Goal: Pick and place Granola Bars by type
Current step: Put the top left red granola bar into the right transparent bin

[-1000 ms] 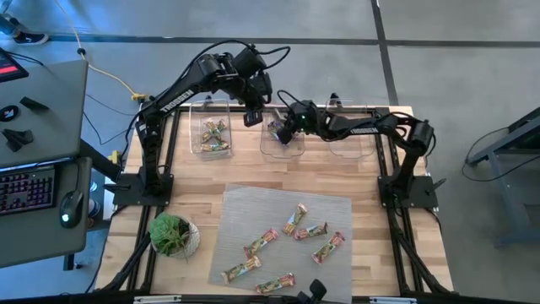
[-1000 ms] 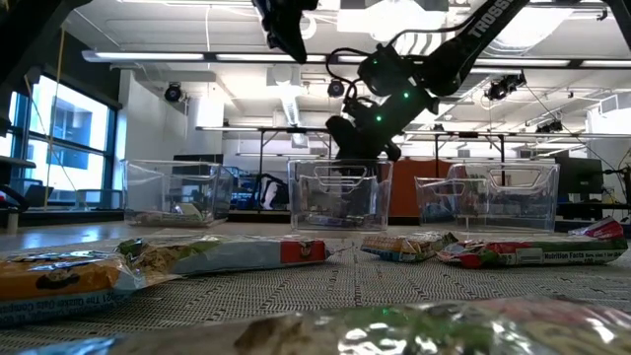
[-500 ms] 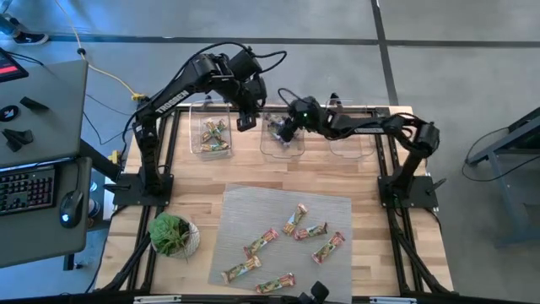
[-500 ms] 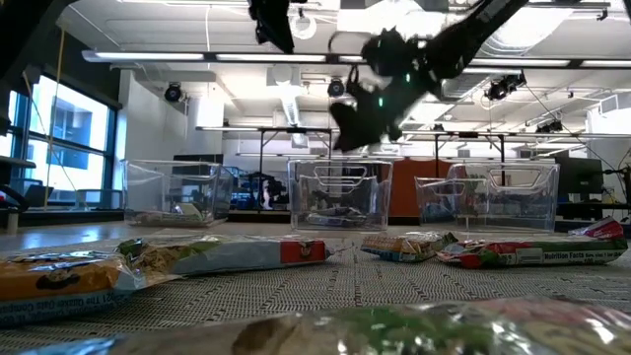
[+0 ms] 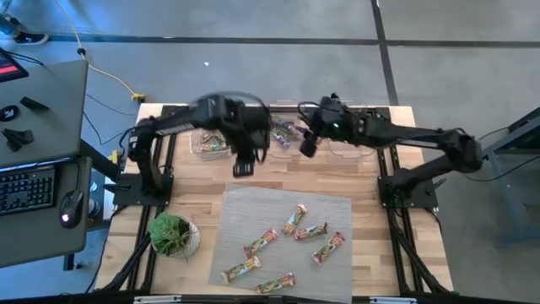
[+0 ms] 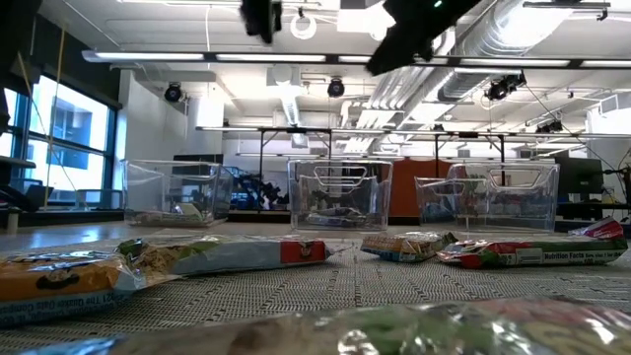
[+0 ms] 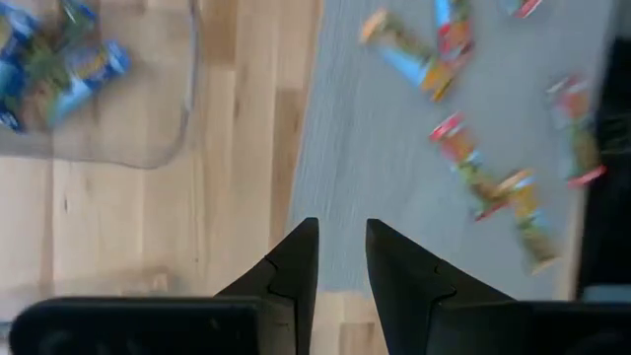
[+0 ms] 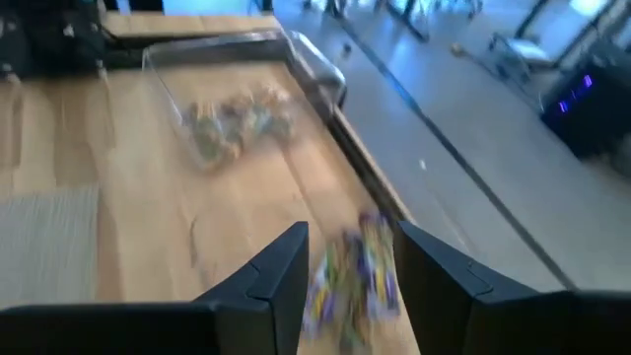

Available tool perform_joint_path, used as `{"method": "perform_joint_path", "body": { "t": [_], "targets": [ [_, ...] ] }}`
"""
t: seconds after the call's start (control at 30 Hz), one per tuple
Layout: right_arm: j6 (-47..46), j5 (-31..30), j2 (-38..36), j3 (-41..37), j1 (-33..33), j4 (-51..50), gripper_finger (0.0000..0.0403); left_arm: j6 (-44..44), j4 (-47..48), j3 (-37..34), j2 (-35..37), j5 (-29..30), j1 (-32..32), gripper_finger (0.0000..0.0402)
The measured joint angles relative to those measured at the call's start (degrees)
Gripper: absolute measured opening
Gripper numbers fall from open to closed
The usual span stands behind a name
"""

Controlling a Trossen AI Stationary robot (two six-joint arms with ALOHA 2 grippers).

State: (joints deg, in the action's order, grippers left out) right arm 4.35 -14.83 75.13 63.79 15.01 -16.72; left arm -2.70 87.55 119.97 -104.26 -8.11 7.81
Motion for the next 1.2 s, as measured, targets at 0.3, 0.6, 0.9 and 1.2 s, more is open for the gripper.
{"method": "perform_joint_path", "body": {
  "t": [0.3, 0.6, 0.9, 1.2],
  "targets": [
    [-16.2, -14.5, -14.6, -10.2, -12.5, -11.8, 0.0134, 13.8, -30.5, -34.7, 4.7, -3.5, -8.3, 0.0083],
    [-20.8, -17.4, -24.0, -34.4, -26.7, 20.0, 0.0134, 28.2, -50.8, -49.9, 4.8, -9.0, -17.9, 0.0083],
    [-8.5, -17.7, -24.7, -46.1, -30.6, 46.3, 0.0134, 29.7, -61.8, -52.3, 3.5, -1.6, -24.0, 0.0083],
    [-7.7, -17.6, -24.6, -47.8, -30.6, 46.1, 0.0134, 40.6, -64.1, -52.3, -1.3, -3.6, -24.0, 0.0083]
  ]
}}
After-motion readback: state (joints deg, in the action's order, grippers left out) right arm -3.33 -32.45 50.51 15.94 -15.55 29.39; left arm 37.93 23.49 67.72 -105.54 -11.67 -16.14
